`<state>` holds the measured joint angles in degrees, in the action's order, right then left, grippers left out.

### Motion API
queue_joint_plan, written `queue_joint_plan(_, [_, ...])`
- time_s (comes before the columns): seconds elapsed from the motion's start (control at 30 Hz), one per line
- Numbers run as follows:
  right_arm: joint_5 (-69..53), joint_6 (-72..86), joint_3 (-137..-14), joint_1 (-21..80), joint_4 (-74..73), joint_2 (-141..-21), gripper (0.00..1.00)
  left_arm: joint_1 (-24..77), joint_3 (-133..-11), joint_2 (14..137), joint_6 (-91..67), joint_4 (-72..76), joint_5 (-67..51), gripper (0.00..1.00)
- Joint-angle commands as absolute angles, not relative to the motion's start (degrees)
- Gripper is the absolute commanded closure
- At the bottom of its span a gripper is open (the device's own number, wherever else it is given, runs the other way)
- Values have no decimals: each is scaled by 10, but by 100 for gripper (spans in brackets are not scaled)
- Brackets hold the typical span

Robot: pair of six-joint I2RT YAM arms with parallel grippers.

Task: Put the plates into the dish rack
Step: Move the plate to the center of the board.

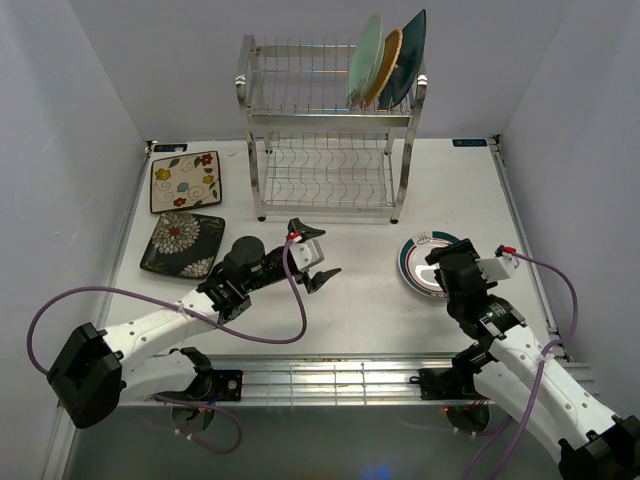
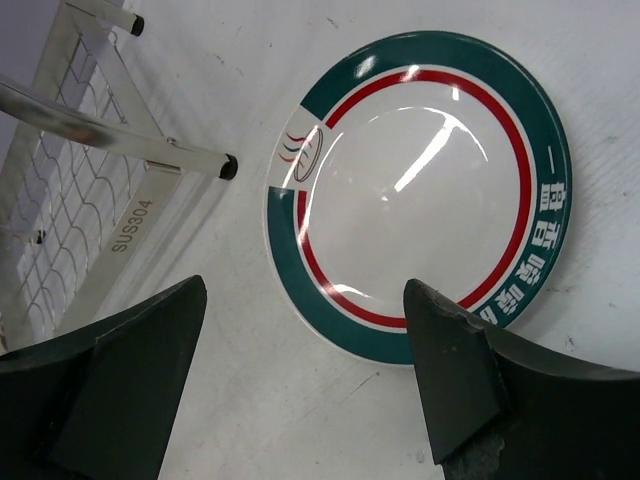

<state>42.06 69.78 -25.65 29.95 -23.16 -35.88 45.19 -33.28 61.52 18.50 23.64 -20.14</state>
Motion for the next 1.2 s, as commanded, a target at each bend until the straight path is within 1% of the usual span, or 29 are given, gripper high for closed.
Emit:
queue_joint_plan(0.0, [481,621,-294,297,-222,-387,15,474,-329,637,220,244,-180,2])
queue_joint_plan(0.23, [506,509,-335,292,-216,-474,23,495,-321,630,246,249,-142,2])
queue_joint_plan(0.37, [434,411,-373,259,-217,-536,30,496,-319,628,250,249,-140,2])
queue_joint_plan(0.43, [408,374,-383,252,-206,-561,31,496,-319,629,250,250,-141,2])
queue_joint_plan(0.53, [316,302,-351,252,-106,-554,33,497,-320,634,252,249,-137,2])
queue_joint_plan(0.57, [277,290,-341,252,-83,-550,44,497,-321,636,253,249,-135,2])
queue_joint_plan(0.6, [265,281,-333,252,-63,-546,48,497,-322,636,253,249,-134,2])
queue_joint_plan(0.63, [258,273,-328,252,-43,-546,56,498,-321,638,254,249,-133,2])
queue_joint_plan(0.67, [254,272,-329,252,-40,-549,68,498,-321,637,254,249,-133,2])
queue_joint_plan(0.77, [268,265,-344,252,-54,-583,81,499,-320,635,256,249,-134,2])
queue_joint_plan(0.8, [272,265,-351,252,-60,-606,83,498,-320,635,256,249,-134,2])
queue_joint_plan(0.87, [275,259,-366,252,-69,-631,87,500,-319,632,256,249,-133,2])
queue_joint_plan(1.0, [263,241,-389,252,-67,-703,87,499,-318,630,258,249,-130,2])
queue_joint_plan(1.17, [279,240,-416,252,-77,-763,87,502,-319,634,261,249,-127,2])
